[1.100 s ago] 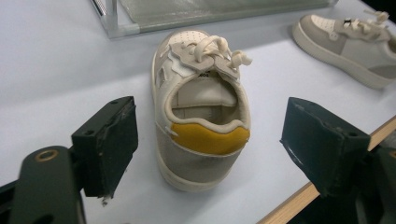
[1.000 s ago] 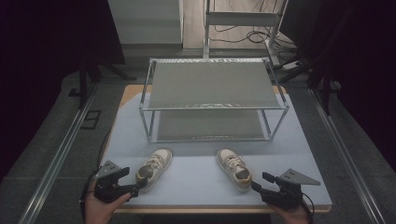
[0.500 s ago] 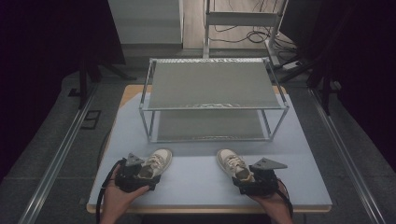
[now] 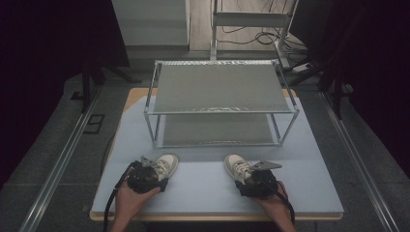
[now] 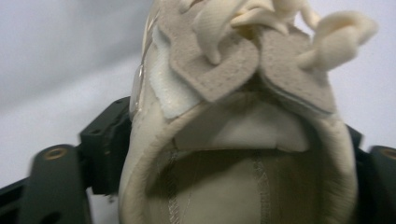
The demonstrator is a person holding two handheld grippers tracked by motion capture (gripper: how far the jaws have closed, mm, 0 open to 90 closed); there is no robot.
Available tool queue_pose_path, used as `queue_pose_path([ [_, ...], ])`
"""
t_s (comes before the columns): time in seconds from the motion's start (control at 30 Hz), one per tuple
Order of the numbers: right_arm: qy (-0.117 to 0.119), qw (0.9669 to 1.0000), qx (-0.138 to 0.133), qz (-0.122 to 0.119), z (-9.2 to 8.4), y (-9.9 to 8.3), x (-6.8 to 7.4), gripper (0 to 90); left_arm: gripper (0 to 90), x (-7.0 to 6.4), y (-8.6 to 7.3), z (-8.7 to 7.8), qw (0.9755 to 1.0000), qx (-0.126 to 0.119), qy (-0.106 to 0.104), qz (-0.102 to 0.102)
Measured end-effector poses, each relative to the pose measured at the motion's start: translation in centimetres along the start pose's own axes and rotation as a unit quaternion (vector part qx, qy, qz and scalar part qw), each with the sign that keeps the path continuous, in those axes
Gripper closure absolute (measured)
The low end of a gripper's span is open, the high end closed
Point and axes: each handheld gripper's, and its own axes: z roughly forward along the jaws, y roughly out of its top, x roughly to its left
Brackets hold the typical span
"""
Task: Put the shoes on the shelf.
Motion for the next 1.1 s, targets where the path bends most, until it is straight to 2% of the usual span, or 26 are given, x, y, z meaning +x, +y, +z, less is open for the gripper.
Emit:
queue_pose_path([
  [0.07, 0.0, 1.0, 0.0, 0.0, 0.0, 0.0, 0.0, 22.2, 24.2, -0.3, 0.1, 0.0, 0.9999, -0.001, 0.006, 0.01],
  [0.23, -0.006, 0.9999, 0.001, -0.009, -0.2, 0.0, -0.2, 26.3, 25.8, -0.3, 0.0, -0.1, 0.9999, -0.004, 0.006, 0.014],
  [0.37, 0.002, 1.0, 0.004, -0.008, -0.5, 0.1, -0.6, 27.8, 26.3, -0.5, 0.1, -0.1, 0.9998, -0.005, 0.007, 0.019],
  [0.53, -0.001, 0.9996, 0.013, -0.027, -0.7, 0.5, -0.4, 28.3, 26.5, -1.0, 0.4, -0.5, 0.9995, -0.021, 0.001, 0.024],
  [0.67, 0.003, 0.9995, 0.014, -0.03, -1.0, 1.1, -0.4, 28.5, 26.4, -1.6, 1.5, -0.7, 0.9991, -0.029, -0.004, 0.03],
  [0.87, -0.009, 0.9996, 0.003, -0.026, -1.6, 2.8, -0.9, 28.7, 26.4, -2.5, 3.4, -0.2, 0.9986, -0.037, -0.007, 0.036],
  [1.1, -0.019, 0.9996, -0.004, -0.022, -1.5, 4.6, -1.3, 28.7, 26.3, -3.5, 5.4, 0.5, 0.9982, -0.046, -0.009, 0.039],
])
